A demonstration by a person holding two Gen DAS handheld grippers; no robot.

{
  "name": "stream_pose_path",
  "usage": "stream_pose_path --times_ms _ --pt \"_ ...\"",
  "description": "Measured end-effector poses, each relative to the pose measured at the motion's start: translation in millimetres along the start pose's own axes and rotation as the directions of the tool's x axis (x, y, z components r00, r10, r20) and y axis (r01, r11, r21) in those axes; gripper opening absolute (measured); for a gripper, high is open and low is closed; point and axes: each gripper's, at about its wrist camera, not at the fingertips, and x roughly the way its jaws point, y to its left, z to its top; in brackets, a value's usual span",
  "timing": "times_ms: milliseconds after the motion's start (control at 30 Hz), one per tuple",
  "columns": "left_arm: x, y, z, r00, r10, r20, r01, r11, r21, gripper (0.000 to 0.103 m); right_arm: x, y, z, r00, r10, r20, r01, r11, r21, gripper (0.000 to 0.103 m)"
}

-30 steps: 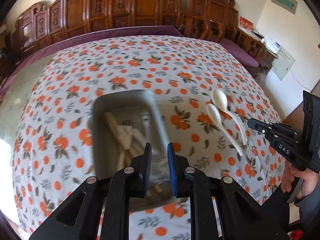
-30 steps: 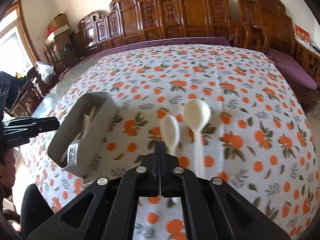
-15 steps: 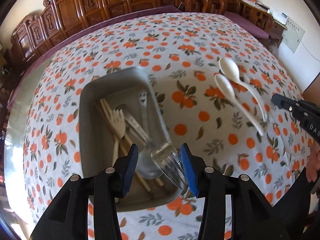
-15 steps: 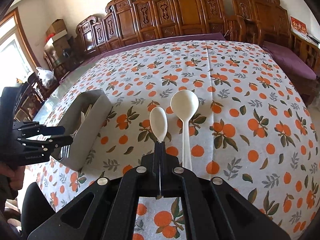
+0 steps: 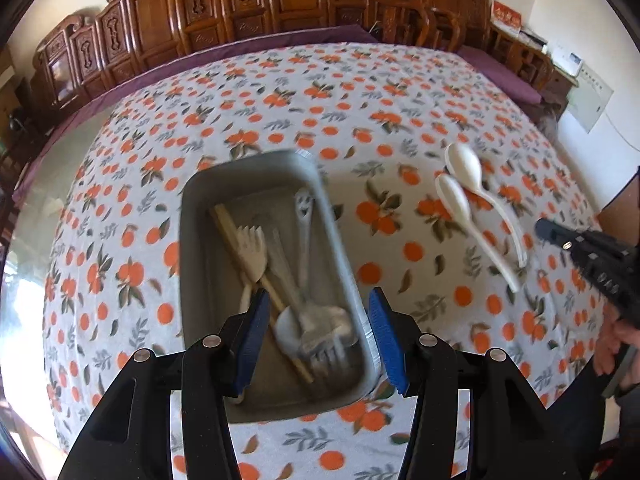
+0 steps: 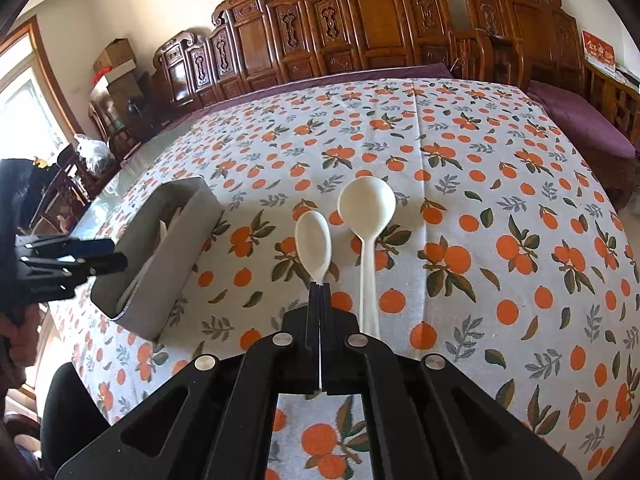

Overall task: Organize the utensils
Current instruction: 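Grasp the large white plastic spoon with the right tool while the left tool grasps the small white spoon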

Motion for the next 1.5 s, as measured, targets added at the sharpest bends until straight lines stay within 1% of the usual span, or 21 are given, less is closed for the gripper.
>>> stream_pose_path --times_ms 267,333,400,467,500,600,633,667,700,800,933,1033,1233,1367,1500 --pt "7.2 -39.3 22.5 0.998 -0.058 0.032 0.057 0.998 0.031 0.049 27.9 -15.2 7.3 0.998 -0.032 -0.053 0.030 0.998 -0.052 0.005" --pt "12.4 -47.6 26.7 0.997 -0.065 0.030 0.064 0.997 0.036 0.049 37.7 -20.1 12.2 0.997 -0.037 -0.075 0.032 0.997 -0.067 0.011" --pt "19.8 -56.6 30.6 0.997 -0.070 0.023 0.069 0.997 0.040 0.049 44.6 -23.6 17.2 0.996 -0.041 -0.082 0.034 0.996 -0.079 0.013" --pt "26.5 -62.9 33.3 0.997 -0.075 0.017 0.074 0.996 0.039 0.049 53.3 -27.5 21.5 0.994 -0.037 -0.106 0.028 0.996 -0.085 0.020" --pt "30.7 -66.1 34.7 0.997 -0.078 0.011 0.078 0.996 0.037 0.049 57.0 -29.1 22.9 0.993 -0.035 -0.116 0.025 0.996 -0.085 0.020" --pt "40.7 -74.6 36.5 0.997 -0.083 -0.004 0.083 0.996 0.035 0.049 67.7 -34.0 24.4 0.987 -0.043 -0.152 0.029 0.996 -0.090 0.020" --pt "43.5 -77.3 37.1 0.996 -0.084 -0.008 0.084 0.996 0.036 0.049 70.2 -36.0 23.8 0.985 -0.043 -0.167 0.028 0.995 -0.091 0.018" --pt "46.2 -80.6 38.1 0.996 -0.086 -0.011 0.086 0.996 0.037 0.049 70.4 -37.7 22.9 0.984 -0.043 -0.171 0.028 0.996 -0.090 0.014" --pt "48.0 -83.1 39.1 0.996 -0.089 -0.014 0.089 0.995 0.037 0.049 68.8 -40.7 22.0 0.985 -0.042 -0.169 0.028 0.996 -0.085 0.012" --pt "53.4 -94.5 42.2 0.995 -0.099 -0.019 0.100 0.994 0.045 0.049 57.9 -50.6 18.6 0.987 -0.031 -0.157 0.022 0.998 -0.058 0.012" --pt "60.5 -109.9 44.4 0.994 -0.110 -0.027 0.111 0.992 0.065 0.049 38.3 -58.0 13.1 0.991 -0.033 -0.133 0.026 0.998 -0.050 0.012" --pt "66.5 -122.3 44.2 0.992 -0.118 -0.036 0.120 0.990 0.078 0.049 24.0 -62.2 9.8 0.992 -0.042 -0.115 0.037 0.998 -0.047 0.012" --pt "81.0 -144.5 40.0 0.990 -0.124 -0.068 0.130 0.987 0.099 0.049 0.4 -71.8 4.3 0.996 -0.033 -0.083 0.032 0.999 -0.014 0.012" --pt "90.9 -155.4 36.4 0.988 -0.125 -0.096 0.134 0.985 0.104 0.049 -8.5 -77.2 0.6 0.997 -0.036 -0.073 0.036 0.999 -0.003 0.012" --pt "99.5 -158.4 34.0 0.986 -0.116 -0.120 0.127 0.987 0.096 0.049 -11.6 -79.1 -1.4 0.997 -0.035 -0.069 0.035 0.999 0.003 0.012"
